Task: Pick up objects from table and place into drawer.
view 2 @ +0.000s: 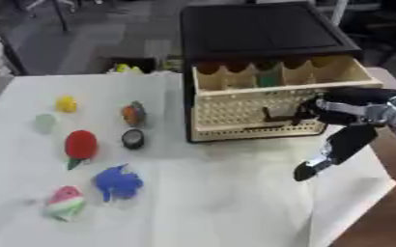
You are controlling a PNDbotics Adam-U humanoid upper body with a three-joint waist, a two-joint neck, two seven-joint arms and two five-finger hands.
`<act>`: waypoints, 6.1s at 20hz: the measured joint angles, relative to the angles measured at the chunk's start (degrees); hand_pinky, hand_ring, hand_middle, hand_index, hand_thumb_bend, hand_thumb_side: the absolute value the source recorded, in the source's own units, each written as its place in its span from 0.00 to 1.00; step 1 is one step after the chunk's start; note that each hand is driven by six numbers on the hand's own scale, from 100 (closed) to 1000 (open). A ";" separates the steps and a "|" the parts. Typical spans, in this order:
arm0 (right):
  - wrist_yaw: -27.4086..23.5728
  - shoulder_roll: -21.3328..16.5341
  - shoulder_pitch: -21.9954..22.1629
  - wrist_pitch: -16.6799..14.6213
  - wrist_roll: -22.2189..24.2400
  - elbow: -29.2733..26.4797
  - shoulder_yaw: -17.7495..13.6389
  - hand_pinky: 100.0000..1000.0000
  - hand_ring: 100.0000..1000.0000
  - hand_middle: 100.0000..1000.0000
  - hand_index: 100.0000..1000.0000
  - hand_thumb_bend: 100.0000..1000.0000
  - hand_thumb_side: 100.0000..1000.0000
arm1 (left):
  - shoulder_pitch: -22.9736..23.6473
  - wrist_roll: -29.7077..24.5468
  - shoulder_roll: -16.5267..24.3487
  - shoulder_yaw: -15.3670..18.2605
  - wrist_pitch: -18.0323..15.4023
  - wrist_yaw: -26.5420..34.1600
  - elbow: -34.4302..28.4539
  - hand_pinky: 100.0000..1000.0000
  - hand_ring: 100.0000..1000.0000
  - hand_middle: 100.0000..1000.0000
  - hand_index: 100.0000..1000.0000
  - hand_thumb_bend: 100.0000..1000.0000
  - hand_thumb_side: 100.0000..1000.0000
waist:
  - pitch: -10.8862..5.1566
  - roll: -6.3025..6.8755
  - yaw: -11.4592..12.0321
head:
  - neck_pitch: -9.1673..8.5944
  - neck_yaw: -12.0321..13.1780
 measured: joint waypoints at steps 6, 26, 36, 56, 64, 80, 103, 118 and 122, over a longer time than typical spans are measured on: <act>0.00 -0.29 1.07 -0.18 -0.25 -0.35 -0.57 0.00 0.00 0.00 0.75 1.00 0.66 | 0.00 0.01 0.03 0.09 0.01 0.00 0.00 0.52 0.60 0.60 0.74 0.00 0.82 | 0.00 -0.17 -0.09 | 0.00 0.24; -2.66 -0.86 2.69 -0.34 -0.30 -3.21 -0.90 0.00 0.00 0.00 0.74 1.00 0.65 | 0.04 0.17 0.04 0.31 -0.06 -0.19 0.00 0.52 0.60 0.60 0.74 0.00 0.82 | -0.03 -0.17 -0.38 | 0.00 0.41; -4.00 -1.38 2.55 0.34 -0.14 -4.16 -0.54 0.00 0.00 0.00 0.74 0.99 0.64 | 0.05 0.16 0.04 0.31 -0.04 -0.19 0.00 0.52 0.60 0.60 0.74 0.00 0.82 | -0.04 -0.19 -0.35 | 0.00 0.22; -2.93 -1.40 5.00 0.48 -0.84 -4.25 -1.93 0.00 0.00 0.00 0.73 1.00 0.66 | 0.05 0.46 0.07 0.33 -0.19 -0.19 0.00 0.52 0.60 0.60 0.74 0.00 0.82 | -0.23 -0.23 -0.64 | 0.00 0.72; -2.38 -1.40 4.98 0.61 -1.96 -4.26 -1.99 0.00 0.00 0.00 0.73 1.00 0.67 | 0.05 0.49 0.07 0.33 -0.16 -0.19 0.00 0.52 0.60 0.60 0.74 0.00 0.82 | -0.23 -0.40 -0.64 | -0.01 0.72; -1.44 -1.40 5.62 0.55 -1.98 -3.92 -2.41 0.00 0.00 0.00 0.72 1.00 0.60 | 0.05 0.51 0.09 0.34 -0.13 -0.19 0.00 0.52 0.60 0.60 0.74 0.00 0.82 | -0.23 -0.51 -0.80 | -0.01 0.77; -4.10 -1.62 6.02 0.09 -0.18 -5.90 -2.67 0.00 0.00 0.00 0.71 1.00 0.59 | 0.08 0.75 0.57 0.35 0.11 -0.19 0.00 0.52 0.60 0.60 0.74 0.00 0.82 | -0.74 -0.91 -1.30 | -0.01 0.78; -3.74 -1.84 6.05 0.02 -2.15 -7.01 -4.31 0.00 0.00 0.00 0.80 1.00 0.67 | 0.08 0.88 0.59 0.35 0.20 -0.19 0.00 0.52 0.60 0.60 0.74 0.00 0.82 | -0.86 -0.93 -1.46 | -0.01 0.85; -3.70 -1.84 6.40 0.12 -3.15 -7.64 -5.17 0.00 0.00 0.00 0.80 1.00 0.68 | 0.08 0.88 0.59 0.36 0.20 -0.19 0.00 0.52 0.60 0.60 0.74 0.00 0.82 | -0.89 -0.90 -1.54 | -0.01 0.95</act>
